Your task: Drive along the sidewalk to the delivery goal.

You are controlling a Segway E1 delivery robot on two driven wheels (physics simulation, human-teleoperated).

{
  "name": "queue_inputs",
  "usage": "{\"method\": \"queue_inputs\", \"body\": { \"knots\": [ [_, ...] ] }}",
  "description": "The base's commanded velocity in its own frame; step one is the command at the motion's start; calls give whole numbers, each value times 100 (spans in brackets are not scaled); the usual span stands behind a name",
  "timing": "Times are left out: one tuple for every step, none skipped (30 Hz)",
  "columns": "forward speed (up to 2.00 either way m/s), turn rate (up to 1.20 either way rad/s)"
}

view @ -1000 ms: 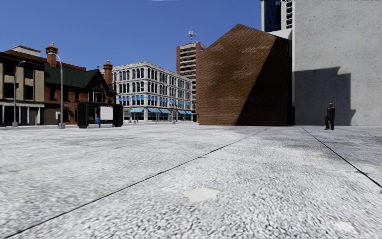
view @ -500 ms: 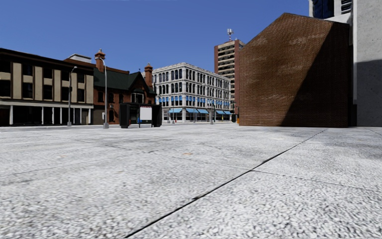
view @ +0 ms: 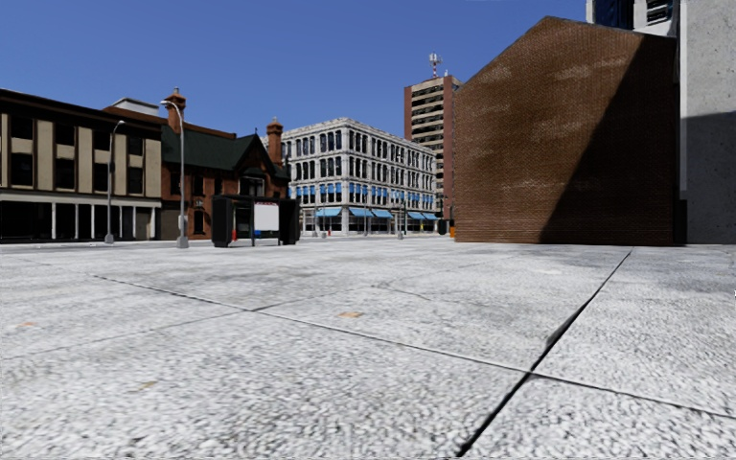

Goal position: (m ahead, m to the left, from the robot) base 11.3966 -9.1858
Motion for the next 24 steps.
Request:
{"method": "queue_inputs", "body": {
  "knots": [
    [199,-42],
    [199,-44],
    [199,-45],
    [199,-45],
    [199,-45],
    [199,-45],
    [199,-45],
    [199,-45],
    [198,-45],
    [198,-45],
    [198,-45],
    [198,-45],
    [198,-45],
    [198,-45],
    [198,-45],
    [198,-45],
    [198,-45],
    [198,-45],
    [198,-45],
    [198,-45],
    [198,-45],
    [198,-45],
    [198,-45],
    [198,-45]
  ]
}}
